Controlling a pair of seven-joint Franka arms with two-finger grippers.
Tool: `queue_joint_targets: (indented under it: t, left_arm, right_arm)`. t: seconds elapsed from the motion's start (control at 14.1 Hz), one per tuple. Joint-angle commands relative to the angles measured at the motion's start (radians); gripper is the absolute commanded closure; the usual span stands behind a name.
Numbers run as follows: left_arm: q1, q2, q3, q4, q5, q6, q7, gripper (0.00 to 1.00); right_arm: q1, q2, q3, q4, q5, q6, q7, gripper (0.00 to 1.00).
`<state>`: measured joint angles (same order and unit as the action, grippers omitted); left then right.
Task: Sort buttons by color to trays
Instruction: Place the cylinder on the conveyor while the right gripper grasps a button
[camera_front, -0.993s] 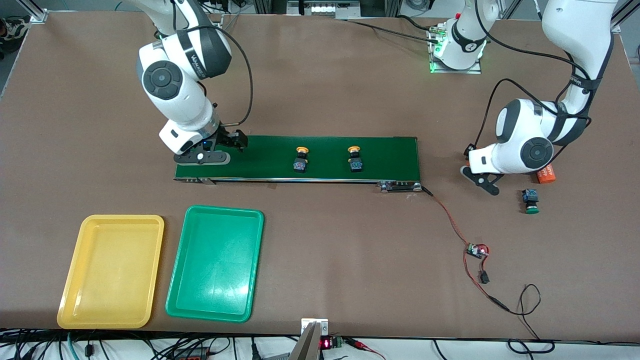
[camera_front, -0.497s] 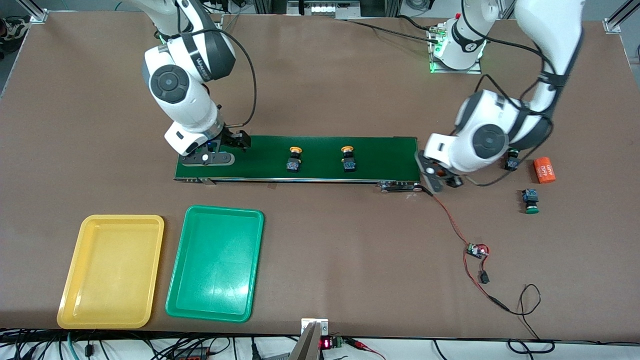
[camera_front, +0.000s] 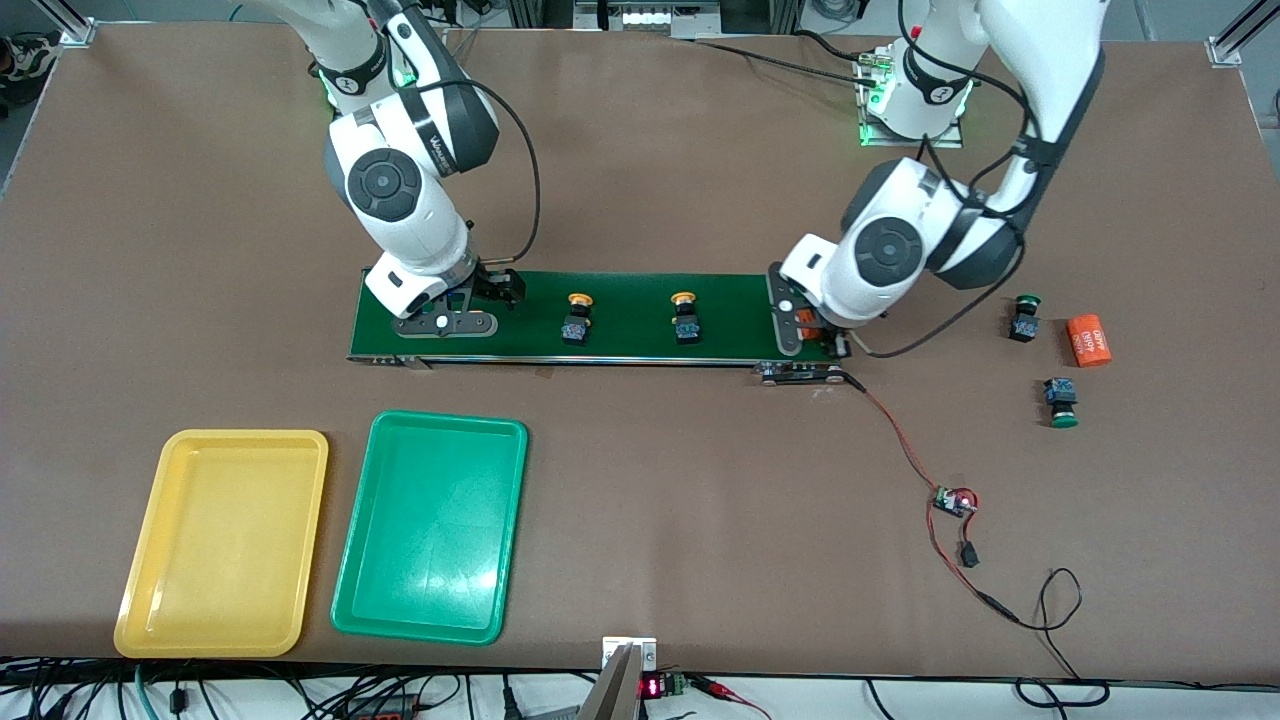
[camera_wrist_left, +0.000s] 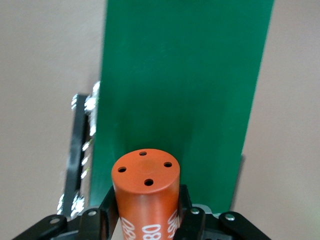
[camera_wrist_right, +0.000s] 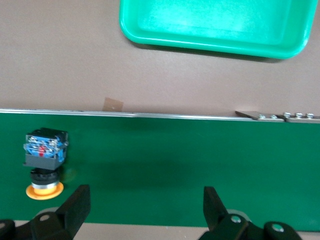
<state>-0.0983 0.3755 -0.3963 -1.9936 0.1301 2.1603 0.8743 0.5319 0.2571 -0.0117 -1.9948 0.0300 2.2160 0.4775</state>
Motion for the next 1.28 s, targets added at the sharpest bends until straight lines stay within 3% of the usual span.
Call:
queue_joint_targets:
  t: [0.0, 0.07, 0.14, 0.57, 0.85, 0.99, 1.21]
  left_arm:
    - [-0.008, 0.002, -0.041, 0.013, 0.065, -0.013, -0.030, 0.62]
    - [-0.006, 0.002, -0.045, 0.013, 0.091, -0.013, -0.050, 0.05]
    - [-0.006, 0.002, -0.050, 0.013, 0.092, -0.013, -0.073, 0.00]
    - [0.011, -0.052, -0.042, 0.021, 0.088, -0.039, -0.086, 0.00]
    - [0.117, -0.115, -0.016, 0.053, 0.082, -0.062, -0.086, 0.00]
    - [0.117, -0.139, 0.046, 0.073, 0.057, -0.059, -0.101, 0.00]
    - [0.149, -0.182, 0.152, 0.078, -0.022, -0.051, -0.318, 0.00]
  right_arm:
    - [0.023, 0.039, -0.001, 0.021, 0.016, 0.043, 0.026, 0.00]
    - [0.031, 0.047, -0.001, 0.022, 0.016, 0.048, 0.048, 0.00]
    - [0.039, 0.056, -0.001, 0.025, 0.016, 0.051, 0.082, 0.00]
    - [0.045, 0.074, -0.001, 0.025, 0.015, 0.079, 0.090, 0.00]
    - [0.051, 0.079, -0.001, 0.025, 0.015, 0.088, 0.092, 0.00]
    - [0.051, 0.080, -0.001, 0.024, 0.015, 0.088, 0.092, 0.00]
    - [0.053, 0.091, -0.002, 0.025, 0.015, 0.090, 0.092, 0.00]
